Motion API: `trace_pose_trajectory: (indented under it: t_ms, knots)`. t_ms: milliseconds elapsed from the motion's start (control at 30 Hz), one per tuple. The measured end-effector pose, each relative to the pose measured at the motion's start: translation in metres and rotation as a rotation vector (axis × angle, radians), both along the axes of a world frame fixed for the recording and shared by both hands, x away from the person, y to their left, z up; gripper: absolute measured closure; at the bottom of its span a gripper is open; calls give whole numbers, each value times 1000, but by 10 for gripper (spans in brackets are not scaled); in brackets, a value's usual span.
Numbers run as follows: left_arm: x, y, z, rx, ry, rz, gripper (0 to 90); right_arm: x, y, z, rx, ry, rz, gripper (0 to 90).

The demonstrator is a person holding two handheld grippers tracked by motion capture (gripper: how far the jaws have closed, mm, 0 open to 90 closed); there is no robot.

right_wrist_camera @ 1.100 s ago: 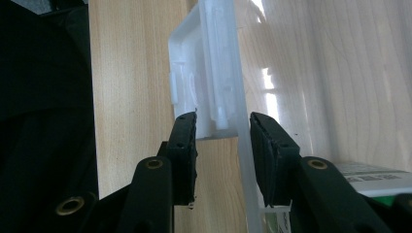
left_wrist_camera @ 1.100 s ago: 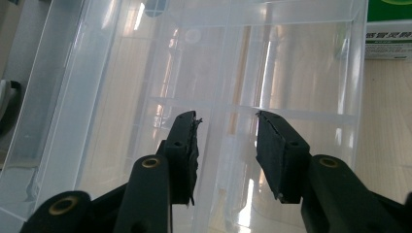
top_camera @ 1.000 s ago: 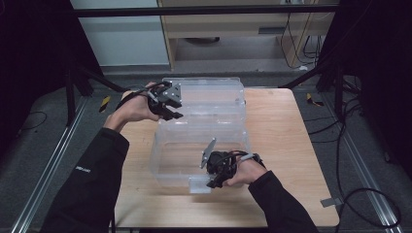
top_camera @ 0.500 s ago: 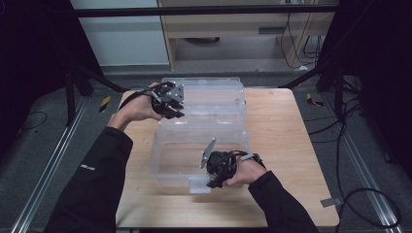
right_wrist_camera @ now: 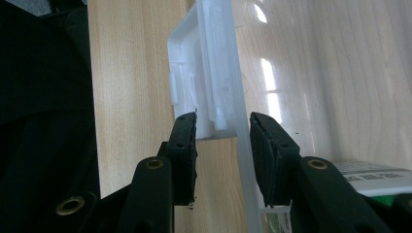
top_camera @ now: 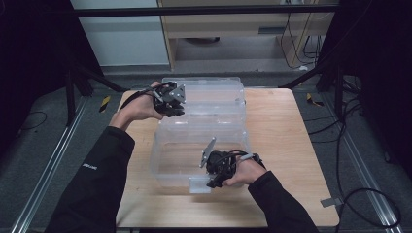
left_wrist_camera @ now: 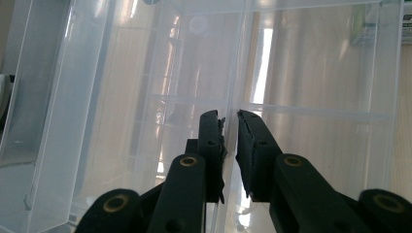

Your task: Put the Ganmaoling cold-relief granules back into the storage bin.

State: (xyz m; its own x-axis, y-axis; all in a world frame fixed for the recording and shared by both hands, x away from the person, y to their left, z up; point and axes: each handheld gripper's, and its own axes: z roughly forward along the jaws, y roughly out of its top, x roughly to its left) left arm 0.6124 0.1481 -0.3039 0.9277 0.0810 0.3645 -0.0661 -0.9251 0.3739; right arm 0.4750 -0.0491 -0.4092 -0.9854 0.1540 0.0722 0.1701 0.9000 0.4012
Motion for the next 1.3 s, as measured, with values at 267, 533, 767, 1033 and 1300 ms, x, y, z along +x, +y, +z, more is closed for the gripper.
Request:
trace_pose_trajectory:
  t_ms: [267, 533, 767, 1033, 1300]
  knots:
    - [-4, -3, 0, 27, -16, -13, 830, 0, 1, 0, -5, 1, -13, 636]
    - [-6, -4, 5, 54, -1, -32, 855, 0, 1, 0, -9, 1, -18, 638]
    - [-9, -6, 8, 49, 11, -46, 869, -1, 2, 0, -14, -9, -10, 642]
    - [-25, -5, 14, 62, 9, -70, 876, -2, 3, 1, -19, -12, -8, 644]
    - [-48, -2, 16, 55, -8, -86, 876, -2, 2, 1, -20, -8, -2, 643]
